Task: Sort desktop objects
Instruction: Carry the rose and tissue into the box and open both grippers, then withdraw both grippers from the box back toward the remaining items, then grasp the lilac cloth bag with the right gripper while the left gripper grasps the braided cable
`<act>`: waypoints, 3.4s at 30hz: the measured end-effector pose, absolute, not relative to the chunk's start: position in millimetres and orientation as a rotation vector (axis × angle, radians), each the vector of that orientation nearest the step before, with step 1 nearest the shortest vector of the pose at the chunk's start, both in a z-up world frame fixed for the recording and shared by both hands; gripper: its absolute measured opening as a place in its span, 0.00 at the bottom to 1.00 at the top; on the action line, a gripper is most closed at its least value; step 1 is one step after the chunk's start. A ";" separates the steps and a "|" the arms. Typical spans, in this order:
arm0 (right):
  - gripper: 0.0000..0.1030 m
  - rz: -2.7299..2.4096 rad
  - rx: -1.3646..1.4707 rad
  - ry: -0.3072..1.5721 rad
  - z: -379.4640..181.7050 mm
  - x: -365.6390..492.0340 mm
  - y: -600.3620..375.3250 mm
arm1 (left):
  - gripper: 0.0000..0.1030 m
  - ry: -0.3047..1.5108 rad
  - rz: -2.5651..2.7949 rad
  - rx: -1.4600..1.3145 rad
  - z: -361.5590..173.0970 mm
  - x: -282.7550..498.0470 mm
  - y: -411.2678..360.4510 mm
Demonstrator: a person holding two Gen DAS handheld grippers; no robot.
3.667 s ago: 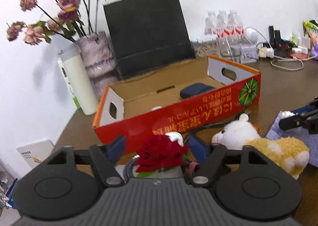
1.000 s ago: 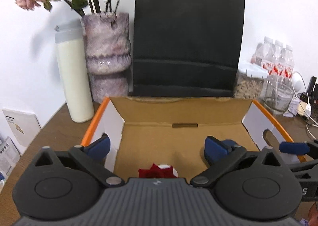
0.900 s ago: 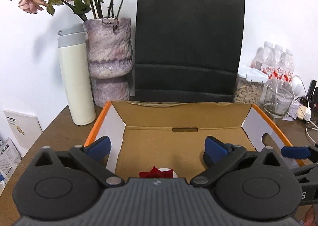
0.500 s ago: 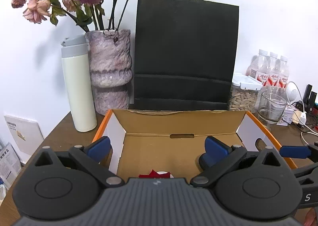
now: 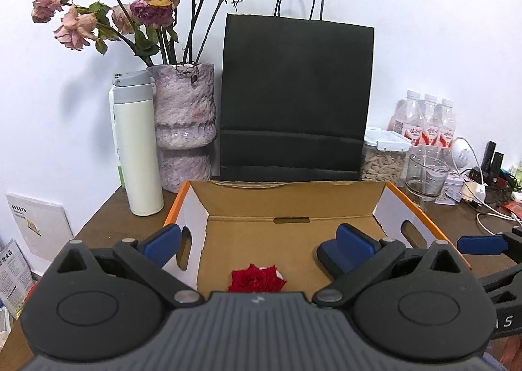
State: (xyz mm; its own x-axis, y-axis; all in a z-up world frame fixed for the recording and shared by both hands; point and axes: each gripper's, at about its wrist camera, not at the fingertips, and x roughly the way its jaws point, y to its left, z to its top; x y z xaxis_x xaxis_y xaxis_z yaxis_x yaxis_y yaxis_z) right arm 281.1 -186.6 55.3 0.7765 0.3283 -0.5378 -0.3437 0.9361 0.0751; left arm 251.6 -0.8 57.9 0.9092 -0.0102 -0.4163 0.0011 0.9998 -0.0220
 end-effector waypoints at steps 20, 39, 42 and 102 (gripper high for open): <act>1.00 0.314 0.003 0.567 48.8 192.4 -231.0 | 1.00 0.403 -0.009 0.053 53.2 161.7 18.5; 1.00 0.225 -0.073 0.718 -10.4 145.9 -259.0 | 1.00 0.436 0.005 0.071 24.6 108.3 31.4; 1.00 0.227 -0.086 0.754 -20.0 148.8 -258.4 | 1.00 0.436 0.002 0.066 24.0 107.0 32.0; 0.04 0.283 0.049 0.582 -4.5 171.2 -282.7 | 1.00 0.599 -0.179 0.393 -19.4 166.0 -24.6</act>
